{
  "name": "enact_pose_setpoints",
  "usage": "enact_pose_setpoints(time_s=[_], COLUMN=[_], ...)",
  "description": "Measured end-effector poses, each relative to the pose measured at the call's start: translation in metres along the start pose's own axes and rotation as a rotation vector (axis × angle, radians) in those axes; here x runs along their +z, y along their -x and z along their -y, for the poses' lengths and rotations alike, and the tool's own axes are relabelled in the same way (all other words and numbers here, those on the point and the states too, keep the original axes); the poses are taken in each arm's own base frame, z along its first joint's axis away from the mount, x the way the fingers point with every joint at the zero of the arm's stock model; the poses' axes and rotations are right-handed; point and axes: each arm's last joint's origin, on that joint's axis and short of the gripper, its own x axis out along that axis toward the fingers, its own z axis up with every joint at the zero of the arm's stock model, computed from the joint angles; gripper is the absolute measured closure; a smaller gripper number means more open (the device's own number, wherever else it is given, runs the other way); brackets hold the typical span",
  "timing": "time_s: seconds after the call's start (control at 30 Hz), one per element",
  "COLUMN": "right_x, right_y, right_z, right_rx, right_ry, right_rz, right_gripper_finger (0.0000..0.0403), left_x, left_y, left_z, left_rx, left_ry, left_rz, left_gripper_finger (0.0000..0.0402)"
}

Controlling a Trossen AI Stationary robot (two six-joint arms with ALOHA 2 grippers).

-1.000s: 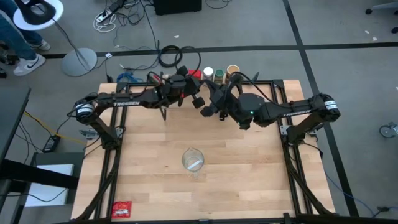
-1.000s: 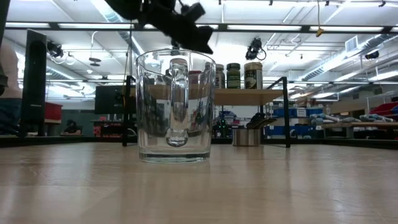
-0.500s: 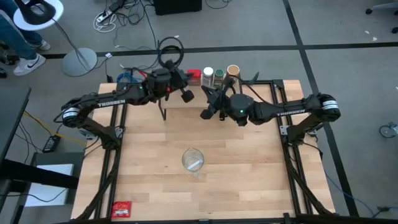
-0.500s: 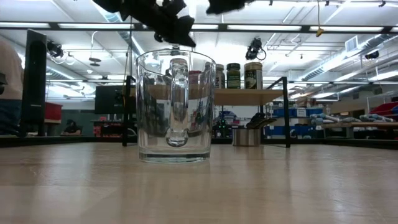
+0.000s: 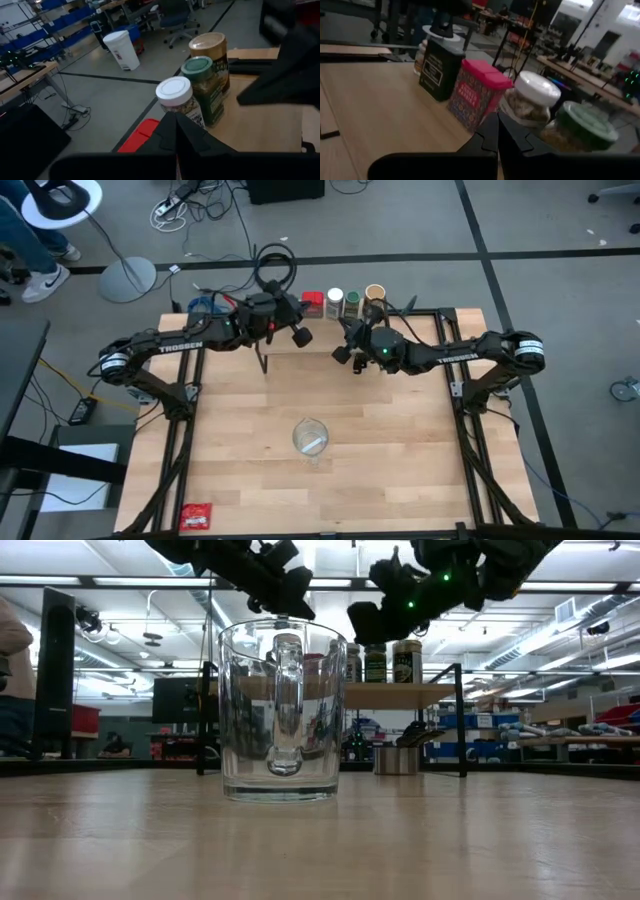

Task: Shelf spices
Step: Adjust the white seasoning bottle on the shelf

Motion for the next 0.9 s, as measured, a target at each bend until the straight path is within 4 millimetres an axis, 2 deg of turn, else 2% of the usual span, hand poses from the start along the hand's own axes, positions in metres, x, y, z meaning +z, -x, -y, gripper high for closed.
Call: enact_pose_setpoints(time_s=[0.5,0.9], right_x=[-0.032,-0.036], right_y=[-0.032,-0.057], right_z=[-0.003,-0.016], right_rx=[0.009,-0.044], right_ry=[-0.019,-0.023], right_rz=[-0.031,-0.049], right_gripper_finger=[0.0403,0.0403], left_x=[0.005,0.004], left_y=[0.0,0.0], left_z=[-0.001,-0.001], left_rx=[0.001,-0.002], left_ry=[0.037,0.034], left_rz=[0.048,0.037], left_gripper_finger=[0.04,0.04])
